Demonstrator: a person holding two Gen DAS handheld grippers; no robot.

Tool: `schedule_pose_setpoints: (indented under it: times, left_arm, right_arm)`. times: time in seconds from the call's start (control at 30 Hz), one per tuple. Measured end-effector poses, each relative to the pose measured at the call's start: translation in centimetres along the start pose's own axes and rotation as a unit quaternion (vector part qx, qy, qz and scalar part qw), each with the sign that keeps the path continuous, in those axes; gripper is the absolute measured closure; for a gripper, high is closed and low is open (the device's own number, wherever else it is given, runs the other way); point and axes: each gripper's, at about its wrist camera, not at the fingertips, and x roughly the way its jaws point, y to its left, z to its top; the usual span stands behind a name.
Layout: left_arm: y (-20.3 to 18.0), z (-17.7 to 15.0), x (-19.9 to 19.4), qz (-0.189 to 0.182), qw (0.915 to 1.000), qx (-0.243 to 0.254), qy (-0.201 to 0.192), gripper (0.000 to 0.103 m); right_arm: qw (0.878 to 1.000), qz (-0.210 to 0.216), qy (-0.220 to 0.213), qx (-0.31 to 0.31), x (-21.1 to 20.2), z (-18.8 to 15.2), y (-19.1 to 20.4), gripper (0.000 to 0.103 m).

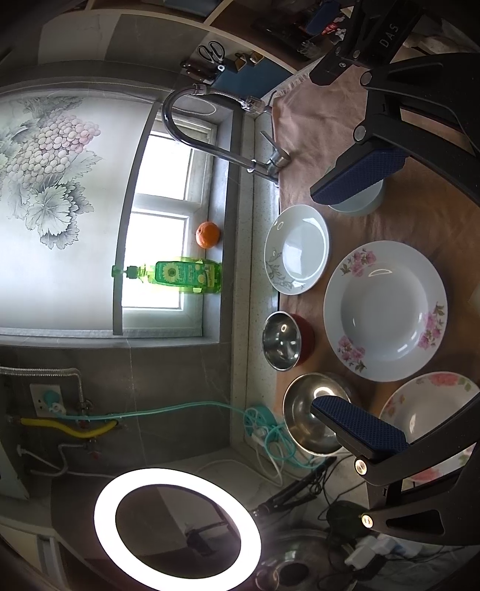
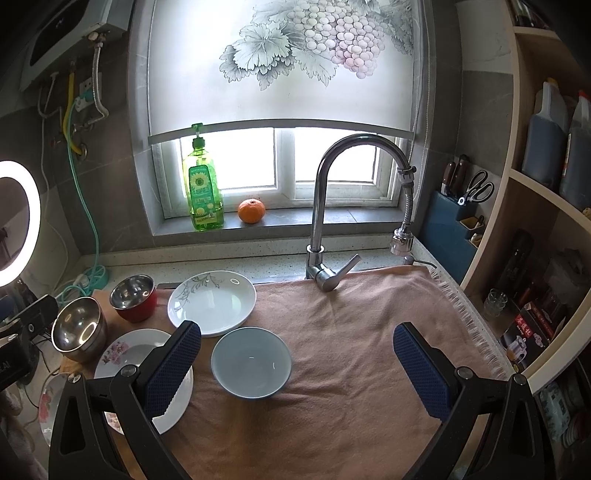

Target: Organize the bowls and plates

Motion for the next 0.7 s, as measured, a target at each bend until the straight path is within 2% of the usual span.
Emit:
schedule_pose_setpoints:
  times: [0.33, 0.6, 0.7]
  left_arm:
    - [1.8, -0.6, 0.5, 0.014, 0.9997, -0.01, 0.017, 0.0]
    - [4.4, -1.3, 1.1, 0.022, 0.9985, -0.036, 0.034, 0.0]
    - [5.8, -1.7, 1.5, 0.027, 0.9976, -0.046, 0.045, 0.004]
  right_arm:
    - [1.0, 0.018, 0.011, 0.0, 0.8, -0.6, 0.6, 0.0]
    - [0.998, 0.048, 0.03, -0.002, 1.8, -1.3, 1.2, 0.0]
    - [0.998, 0.06, 0.032, -0.005, 2.1, -1.5, 1.5, 0.0]
